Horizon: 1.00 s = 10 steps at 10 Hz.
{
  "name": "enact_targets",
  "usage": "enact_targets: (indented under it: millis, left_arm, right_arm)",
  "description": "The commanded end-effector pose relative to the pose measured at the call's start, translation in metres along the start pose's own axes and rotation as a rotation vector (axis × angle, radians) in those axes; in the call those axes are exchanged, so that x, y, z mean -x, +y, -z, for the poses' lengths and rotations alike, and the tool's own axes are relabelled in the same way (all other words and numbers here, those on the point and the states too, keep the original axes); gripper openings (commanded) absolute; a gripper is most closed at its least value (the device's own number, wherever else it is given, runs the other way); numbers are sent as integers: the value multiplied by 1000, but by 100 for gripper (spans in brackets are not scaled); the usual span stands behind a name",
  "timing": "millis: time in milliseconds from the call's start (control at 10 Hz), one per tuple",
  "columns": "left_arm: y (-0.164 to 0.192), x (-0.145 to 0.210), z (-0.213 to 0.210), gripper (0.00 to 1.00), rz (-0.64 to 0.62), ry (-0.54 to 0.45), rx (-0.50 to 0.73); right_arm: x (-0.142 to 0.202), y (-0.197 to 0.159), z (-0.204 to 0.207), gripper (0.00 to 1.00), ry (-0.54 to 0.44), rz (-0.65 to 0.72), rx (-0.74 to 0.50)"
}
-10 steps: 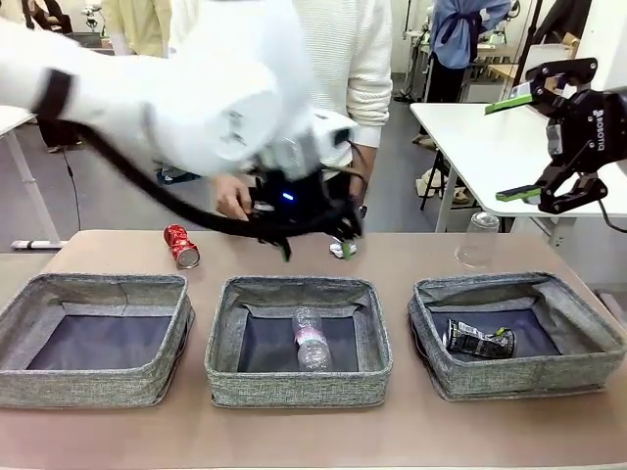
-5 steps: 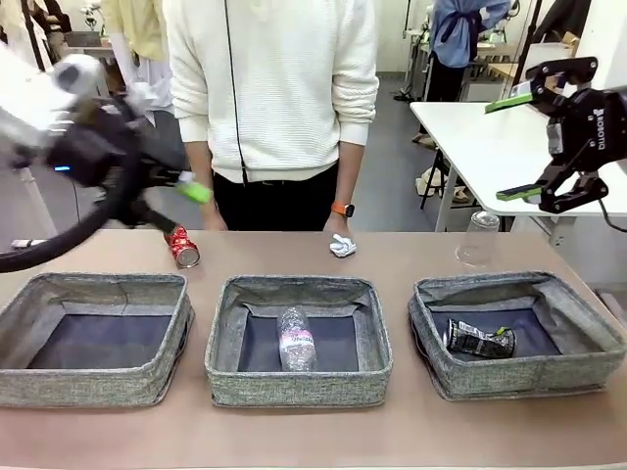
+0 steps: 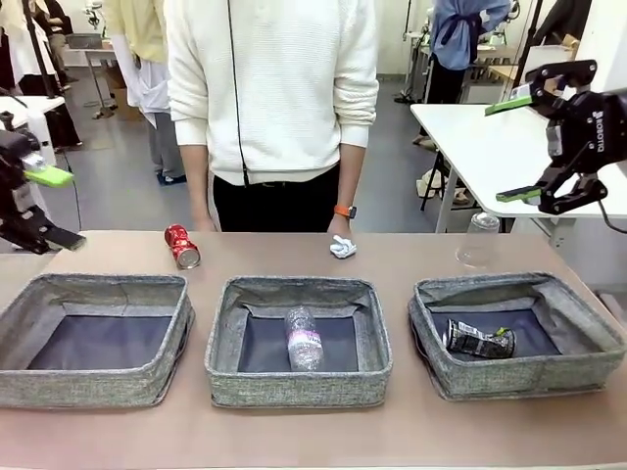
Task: Sort the waste into the appropriate baskets.
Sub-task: Place the picked waste into the Fabric basket indicated by the person, then pick up the waste item pointed out by the person.
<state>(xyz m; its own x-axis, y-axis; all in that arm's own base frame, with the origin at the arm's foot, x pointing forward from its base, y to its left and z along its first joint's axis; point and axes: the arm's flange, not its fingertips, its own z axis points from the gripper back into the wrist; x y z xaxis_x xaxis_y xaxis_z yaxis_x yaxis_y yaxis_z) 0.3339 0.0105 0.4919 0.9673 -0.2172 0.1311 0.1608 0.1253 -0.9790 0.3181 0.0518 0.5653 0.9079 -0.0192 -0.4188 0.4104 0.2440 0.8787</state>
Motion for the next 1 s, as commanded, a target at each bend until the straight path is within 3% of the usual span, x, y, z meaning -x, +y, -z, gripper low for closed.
enact_targets:
  millis: [0, 100, 900]
  left_arm:
    - [17, -6, 27, 100, 14, -169, 79]
    - [0, 0, 0, 100, 0, 0, 0]
    - [0, 0, 0, 100, 0, 0, 0]
  right_arm:
    - [-1, 3, 1, 100, 10, -26, -23]
    - [-1, 3, 1, 100, 10, -26, -23]
    - [-1, 3, 1, 100, 10, -26, -23]
